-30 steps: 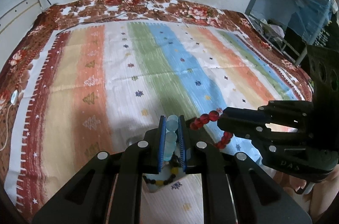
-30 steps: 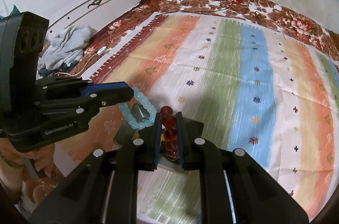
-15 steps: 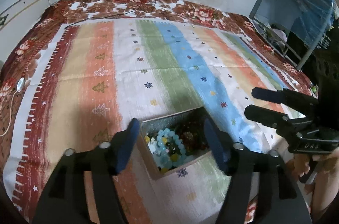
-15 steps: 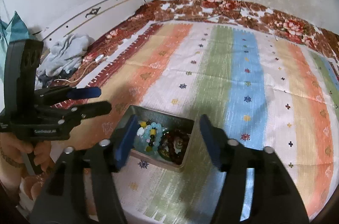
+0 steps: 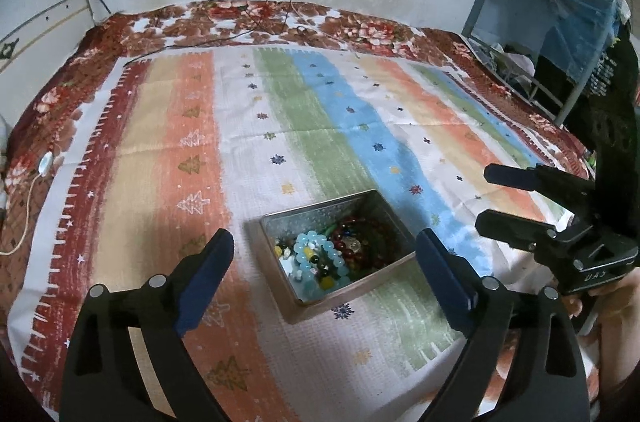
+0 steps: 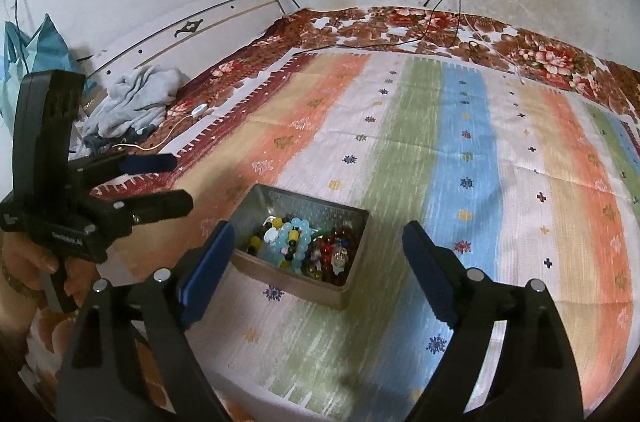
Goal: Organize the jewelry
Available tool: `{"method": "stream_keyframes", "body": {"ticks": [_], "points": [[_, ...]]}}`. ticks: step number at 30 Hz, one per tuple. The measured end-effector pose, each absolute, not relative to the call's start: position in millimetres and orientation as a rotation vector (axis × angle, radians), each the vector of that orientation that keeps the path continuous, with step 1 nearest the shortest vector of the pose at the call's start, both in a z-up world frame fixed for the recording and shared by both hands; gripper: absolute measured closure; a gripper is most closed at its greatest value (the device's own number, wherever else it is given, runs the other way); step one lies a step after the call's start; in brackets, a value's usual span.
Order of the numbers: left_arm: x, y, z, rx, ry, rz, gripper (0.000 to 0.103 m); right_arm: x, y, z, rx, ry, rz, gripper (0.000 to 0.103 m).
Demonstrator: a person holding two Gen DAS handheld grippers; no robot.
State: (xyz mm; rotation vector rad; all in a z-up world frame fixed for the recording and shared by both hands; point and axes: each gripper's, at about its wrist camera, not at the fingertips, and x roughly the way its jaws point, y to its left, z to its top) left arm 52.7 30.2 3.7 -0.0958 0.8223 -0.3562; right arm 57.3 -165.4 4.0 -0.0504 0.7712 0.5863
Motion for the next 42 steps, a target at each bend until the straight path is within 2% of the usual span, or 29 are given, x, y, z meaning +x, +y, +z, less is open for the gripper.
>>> {"method": "stream_keyframes", "body": {"ticks": [17,19,27,42], "points": [[21,18,12,-0.048,0.713,-0.361,0.006,22,-181,6,-0.015,0.658,0.592,0.018],[15,13,13,-0.020,0.688,-0.362,0.006,18,-184,5,-0.008,0.642,0.594,0.012],[6,6,14,0.032,0.665,-0.301,0.006,3,-184,11,-0.027,0.591,0.608,0.005],[3,6,15,0.013,0.632,-0.328,0.006,19,-201,-9,0.043,0.669,0.588,0.005]]}}
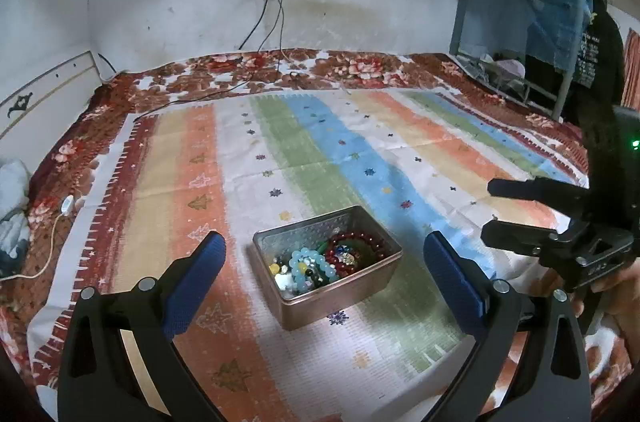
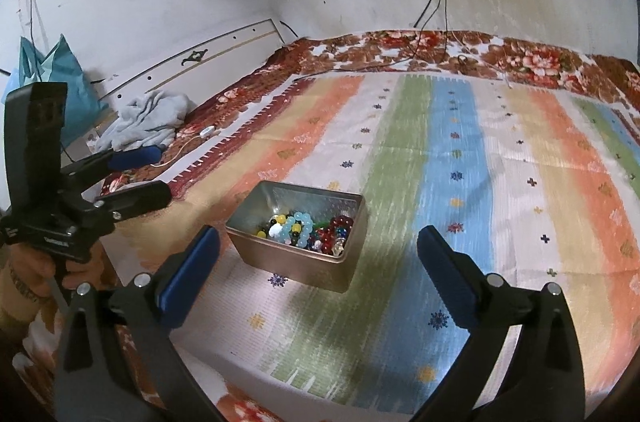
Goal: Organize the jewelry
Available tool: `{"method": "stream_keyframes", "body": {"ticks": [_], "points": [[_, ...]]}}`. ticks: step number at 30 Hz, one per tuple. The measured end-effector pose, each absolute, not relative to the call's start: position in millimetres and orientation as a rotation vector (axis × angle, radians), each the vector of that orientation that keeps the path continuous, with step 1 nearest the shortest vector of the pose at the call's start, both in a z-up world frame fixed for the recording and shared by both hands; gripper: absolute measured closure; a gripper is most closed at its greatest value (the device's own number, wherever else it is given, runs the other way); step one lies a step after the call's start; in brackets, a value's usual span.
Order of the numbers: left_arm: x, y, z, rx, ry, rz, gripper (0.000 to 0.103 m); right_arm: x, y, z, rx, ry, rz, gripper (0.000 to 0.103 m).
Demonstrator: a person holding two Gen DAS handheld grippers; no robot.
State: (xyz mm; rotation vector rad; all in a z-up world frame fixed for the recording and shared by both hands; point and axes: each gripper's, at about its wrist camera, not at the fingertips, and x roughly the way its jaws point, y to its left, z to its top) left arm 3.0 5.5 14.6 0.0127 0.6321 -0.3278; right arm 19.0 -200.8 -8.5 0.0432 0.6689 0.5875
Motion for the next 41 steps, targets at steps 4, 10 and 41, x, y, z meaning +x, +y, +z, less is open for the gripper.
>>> {"method": "stream_keyframes", "body": {"ticks": [4,10,41], "points": [[4,4,12,0.002,0.641,-0.351,0.006,21,-197,-11,0.033,0.687,0.592,0.005],[2,2,11,0.011,0.627,-0.367,0.006,22,-194,-13,0.026,0.693,0.600,0.005],[9,0,3,0.015,0.690,-0.331,0.006,21,-189,-14,0.023,0.685,0.615,0.005]]}}
